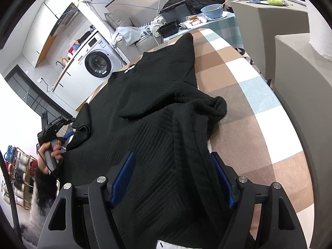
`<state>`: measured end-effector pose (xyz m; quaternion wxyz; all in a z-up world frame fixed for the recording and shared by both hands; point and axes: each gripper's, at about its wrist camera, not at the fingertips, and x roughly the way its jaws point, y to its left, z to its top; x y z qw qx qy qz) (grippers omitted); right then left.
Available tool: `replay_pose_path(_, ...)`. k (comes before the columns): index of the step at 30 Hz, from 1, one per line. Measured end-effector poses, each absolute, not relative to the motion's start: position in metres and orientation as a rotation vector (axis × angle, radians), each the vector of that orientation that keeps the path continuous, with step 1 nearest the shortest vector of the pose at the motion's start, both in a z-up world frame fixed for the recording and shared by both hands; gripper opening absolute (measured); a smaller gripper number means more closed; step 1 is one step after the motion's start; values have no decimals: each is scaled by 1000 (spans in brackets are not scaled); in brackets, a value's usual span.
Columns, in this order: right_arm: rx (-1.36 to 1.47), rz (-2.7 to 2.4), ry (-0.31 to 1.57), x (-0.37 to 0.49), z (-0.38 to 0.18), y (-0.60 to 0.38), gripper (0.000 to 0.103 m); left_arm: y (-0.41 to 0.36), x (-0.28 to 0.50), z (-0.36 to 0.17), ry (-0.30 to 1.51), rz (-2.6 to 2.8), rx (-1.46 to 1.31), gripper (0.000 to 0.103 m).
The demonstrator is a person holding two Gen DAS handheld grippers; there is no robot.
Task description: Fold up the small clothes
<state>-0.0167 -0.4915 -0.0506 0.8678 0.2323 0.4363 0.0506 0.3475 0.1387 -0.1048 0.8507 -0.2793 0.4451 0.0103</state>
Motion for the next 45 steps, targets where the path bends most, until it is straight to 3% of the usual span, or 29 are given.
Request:
replay_pose_path(1, 491, 99, 915, -17, -52, -493, 74, 137, 348, -101, 920, 9, -569, 10)
replay_pose_path(2, 497, 93, 915, -17, -52, -495, 74, 132, 348, -95, 878, 1, -557, 5)
replay_pose_path(9, 499, 87, 918, -17, -54, -494, 74, 71, 355, -41, 791, -226, -539, 6)
replay_pose_path(10, 501, 90, 919, -16, -53, -493, 74, 58, 357, -35, 797, -260, -510, 8)
replay_pose_path(12, 495, 91, 913, -16, -51, -492, 74, 33, 361, -26, 812, -344, -468, 26)
replay_pose_path(13, 488, 88, 909, -16, -51, -492, 74, 23, 361, -23, 813, -361, -455, 48)
replay_pose_path(14, 480, 77, 908, -16, -50, -492, 74, 15, 358, -20, 800, -373, -435, 62)
replay_pose_path(16, 462, 56, 905, -18, -49, -493, 74, 5, 339, -10, 746, -370, -366, 73)
replay_pose_path(23, 442, 42, 889, -30, -41, -507, 74, 20, 245, 5, 695, -263, -143, 81)
replay_pose_path(32, 381, 96, 896, -44, -26, -524, 74, 112, 123, -34, 740, -40, -288, 84)
replay_pose_path(45, 400, 144, 926, -57, -41, -516, 74, 137, 91, -95, 930, -24, -384, 84)
